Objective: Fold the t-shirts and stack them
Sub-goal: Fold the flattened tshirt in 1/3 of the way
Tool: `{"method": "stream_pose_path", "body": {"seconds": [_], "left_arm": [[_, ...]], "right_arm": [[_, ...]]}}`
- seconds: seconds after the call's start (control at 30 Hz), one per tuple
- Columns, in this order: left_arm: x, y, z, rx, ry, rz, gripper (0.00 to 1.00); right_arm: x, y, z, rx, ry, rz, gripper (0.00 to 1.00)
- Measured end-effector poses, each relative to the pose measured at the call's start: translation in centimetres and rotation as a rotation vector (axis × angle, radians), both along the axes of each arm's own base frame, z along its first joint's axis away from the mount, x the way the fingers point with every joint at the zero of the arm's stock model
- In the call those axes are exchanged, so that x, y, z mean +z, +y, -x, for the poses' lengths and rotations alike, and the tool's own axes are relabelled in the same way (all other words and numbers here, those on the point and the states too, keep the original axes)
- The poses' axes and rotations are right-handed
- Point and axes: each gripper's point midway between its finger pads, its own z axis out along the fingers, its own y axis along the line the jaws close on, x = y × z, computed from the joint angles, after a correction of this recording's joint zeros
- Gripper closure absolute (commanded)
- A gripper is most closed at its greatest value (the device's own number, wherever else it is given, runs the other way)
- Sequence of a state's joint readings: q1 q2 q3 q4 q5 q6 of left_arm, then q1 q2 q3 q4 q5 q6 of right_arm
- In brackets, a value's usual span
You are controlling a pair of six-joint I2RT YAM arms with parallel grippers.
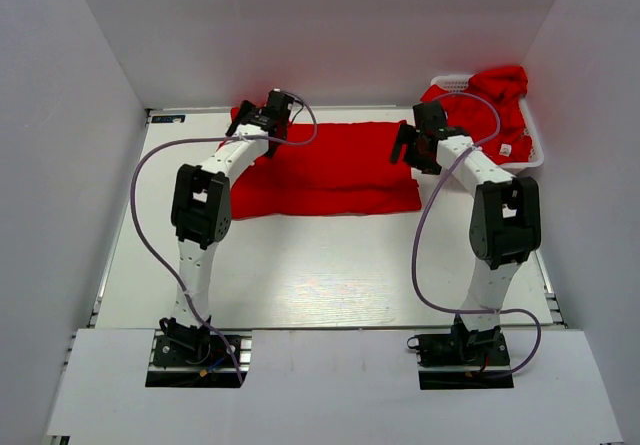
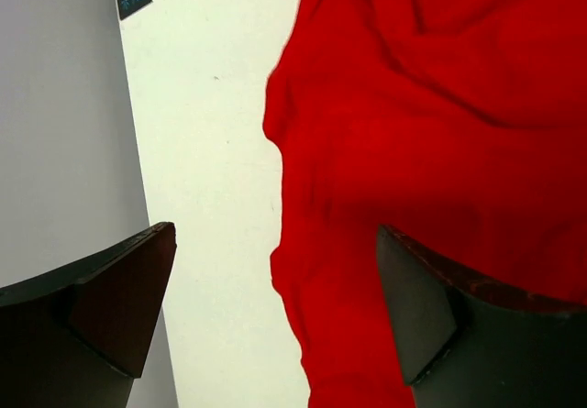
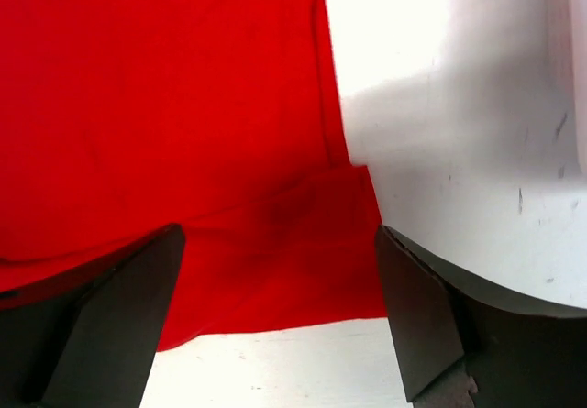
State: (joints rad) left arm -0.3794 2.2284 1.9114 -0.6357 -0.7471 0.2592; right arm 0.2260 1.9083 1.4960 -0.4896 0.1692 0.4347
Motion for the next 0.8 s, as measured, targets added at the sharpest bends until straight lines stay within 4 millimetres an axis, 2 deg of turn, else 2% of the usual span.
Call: {"method": "stream_pose_path", "body": {"seconds": [0.17, 0.3, 0.37, 0.57, 0.67, 0.8], "left_arm": [[1.4, 0.1, 0.0, 0.061, -0.031, 0.066, 0.0], [1.7, -0.5, 1.0, 0.101, -0.033, 0.171, 0.0], [2.0, -0.7, 2.1, 0.123, -0.032, 0.233, 0.0], [2.8, -1.4, 7.0, 0.169, -0.019, 0.433, 0.0], [1.6, -1.6, 9.8, 0.203, 0.009, 0.508, 0.0], [-1.8, -1.6, 12.5, 0.268, 0.064, 0.566, 0.0]], "right_arm": [[0.6, 0.3, 0.0, 0.047, -0.009, -0.003, 0.1], [0.3, 0.8, 2.0, 0.118, 0.012, -0.028, 0.1], [0.1, 1.2, 3.3, 0.164, 0.025, -0.05, 0.1], [-1.1, 2.6, 6.9, 0.307, 0.062, -0.1, 0.1], [-1.5, 3.7, 7.4, 0.364, 0.07, -0.122, 0.1], [-2.1, 5.6, 7.1, 0.431, 0.063, -0.159, 0.1]]}}
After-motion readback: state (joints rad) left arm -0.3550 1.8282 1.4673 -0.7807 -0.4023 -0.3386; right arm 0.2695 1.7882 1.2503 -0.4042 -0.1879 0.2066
